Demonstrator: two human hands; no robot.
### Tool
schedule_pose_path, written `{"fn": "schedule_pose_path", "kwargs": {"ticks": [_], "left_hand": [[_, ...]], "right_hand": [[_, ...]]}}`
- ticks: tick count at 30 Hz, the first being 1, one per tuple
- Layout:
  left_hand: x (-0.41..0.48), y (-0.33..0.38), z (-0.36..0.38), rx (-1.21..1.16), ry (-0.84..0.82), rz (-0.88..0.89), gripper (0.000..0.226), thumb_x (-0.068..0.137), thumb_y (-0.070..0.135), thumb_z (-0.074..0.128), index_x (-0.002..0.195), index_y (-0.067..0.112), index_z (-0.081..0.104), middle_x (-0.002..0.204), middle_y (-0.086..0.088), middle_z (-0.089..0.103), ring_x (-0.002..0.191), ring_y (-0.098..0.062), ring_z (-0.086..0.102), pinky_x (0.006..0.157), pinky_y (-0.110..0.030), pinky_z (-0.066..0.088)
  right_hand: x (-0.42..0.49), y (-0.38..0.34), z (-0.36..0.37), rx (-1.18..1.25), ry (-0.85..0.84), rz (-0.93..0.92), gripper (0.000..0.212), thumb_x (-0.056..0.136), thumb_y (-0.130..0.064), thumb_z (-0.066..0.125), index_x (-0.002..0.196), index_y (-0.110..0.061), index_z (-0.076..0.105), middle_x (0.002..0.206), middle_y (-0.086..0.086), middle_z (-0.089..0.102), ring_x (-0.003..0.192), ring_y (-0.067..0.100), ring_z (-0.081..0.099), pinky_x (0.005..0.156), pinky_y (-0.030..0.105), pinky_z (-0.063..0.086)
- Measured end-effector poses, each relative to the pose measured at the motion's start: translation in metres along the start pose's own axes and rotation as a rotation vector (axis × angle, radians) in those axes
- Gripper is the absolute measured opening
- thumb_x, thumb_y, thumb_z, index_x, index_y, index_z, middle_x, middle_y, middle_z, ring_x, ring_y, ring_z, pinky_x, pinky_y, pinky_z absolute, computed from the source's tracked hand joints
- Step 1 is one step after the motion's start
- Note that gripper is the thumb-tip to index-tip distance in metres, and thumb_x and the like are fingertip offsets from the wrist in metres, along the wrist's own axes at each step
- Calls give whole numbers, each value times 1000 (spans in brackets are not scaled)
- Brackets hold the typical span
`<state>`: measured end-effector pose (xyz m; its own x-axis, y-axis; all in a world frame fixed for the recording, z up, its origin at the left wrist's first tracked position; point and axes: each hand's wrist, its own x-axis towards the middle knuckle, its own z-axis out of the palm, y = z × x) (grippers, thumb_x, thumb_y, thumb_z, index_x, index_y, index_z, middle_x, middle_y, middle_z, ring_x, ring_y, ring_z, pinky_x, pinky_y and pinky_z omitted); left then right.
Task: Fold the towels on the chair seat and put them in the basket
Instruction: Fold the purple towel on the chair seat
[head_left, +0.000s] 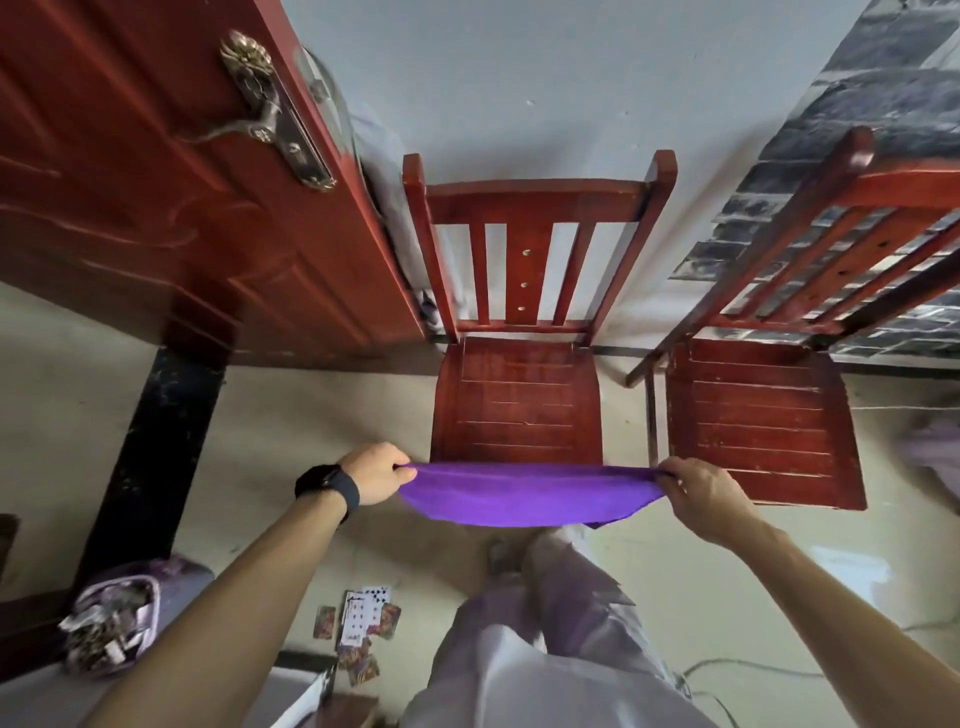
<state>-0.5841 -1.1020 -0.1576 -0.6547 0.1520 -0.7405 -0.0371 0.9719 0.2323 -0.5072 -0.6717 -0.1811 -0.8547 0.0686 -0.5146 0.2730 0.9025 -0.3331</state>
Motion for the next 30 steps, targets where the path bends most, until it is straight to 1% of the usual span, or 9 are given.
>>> {"fn": "schedule_pose_path", "kwargs": {"ticks": [5, 9, 12, 16, 19, 21, 23, 26, 30], "left_hand": [[51, 17, -24, -27, 160, -73, 34, 102, 27, 46, 70, 13, 47, 72, -9, 54, 74, -34, 53, 58, -33, 29], [115, 27, -32, 90, 260, -141, 27, 103, 34, 42, 100, 16, 61, 99, -8, 67, 94, -34, 61, 64, -32, 37], [175, 24, -29, 55, 320, -207, 26, 103, 37, 40, 107, 20, 60, 102, -7, 69, 96, -33, 63, 66, -32, 40], [259, 10, -19, -144, 348, -287, 28, 97, 44, 42, 103, 24, 60, 92, -2, 74, 97, -32, 65, 80, -41, 53], [309, 8, -11, -370, 382, -309, 25, 86, 44, 47, 97, 25, 59, 84, -1, 73, 85, -32, 70, 74, -43, 58], [329, 17, -4, -669, 380, -293, 33, 91, 29, 55, 125, 27, 54, 84, 0, 68, 84, -33, 72, 64, -37, 59], [338, 23, 13, -789, 344, -301, 59, 95, 23, 59, 147, 30, 33, 93, 2, 68, 87, -30, 72, 64, -30, 56], [327, 21, 61, -634, 350, -404, 52, 90, 24, 61, 139, 19, 43, 120, -5, 67, 106, -30, 65, 92, -34, 49], [286, 11, 138, -730, 301, -720, 33, 86, 9, 52, 119, 4, 51, 126, -23, 55, 115, -42, 56, 94, -39, 44]], "right_hand": [[65, -9, -11, -36, -30, 28, 21, 96, -45, 47, 104, -32, 61, 90, -2, 67, 78, 22, 62, 71, 35, 51], [141, -10, 6, 50, 35, 128, 26, 97, -39, 41, 109, -28, 61, 88, 8, 73, 85, 38, 67, 69, 40, 51], [202, -6, 28, 109, 101, 167, 25, 97, -34, 44, 110, -25, 64, 98, 20, 72, 93, 44, 64, 71, 41, 46], [277, -4, 53, 209, 170, 231, 29, 96, -33, 40, 109, -17, 60, 88, 22, 72, 91, 44, 65, 79, 45, 53], [323, -4, 66, 380, 214, 280, 34, 91, -34, 38, 111, -20, 61, 87, 16, 74, 87, 35, 70, 79, 40, 55], [339, -4, 77, 473, 182, 317, 38, 93, -25, 45, 130, -21, 53, 87, 8, 73, 83, 29, 70, 77, 35, 53], [337, -3, 95, 468, 122, 356, 56, 91, -24, 52, 145, -22, 39, 85, 6, 72, 87, 29, 70, 82, 36, 53], [300, 16, 146, 380, 7, 441, 58, 88, -29, 58, 141, -18, 41, 101, 12, 74, 103, 34, 66, 85, 36, 47], [229, 42, 220, 364, -151, 616, 48, 86, -41, 66, 119, -9, 52, 113, 18, 66, 112, 37, 60, 91, 39, 46]]}}
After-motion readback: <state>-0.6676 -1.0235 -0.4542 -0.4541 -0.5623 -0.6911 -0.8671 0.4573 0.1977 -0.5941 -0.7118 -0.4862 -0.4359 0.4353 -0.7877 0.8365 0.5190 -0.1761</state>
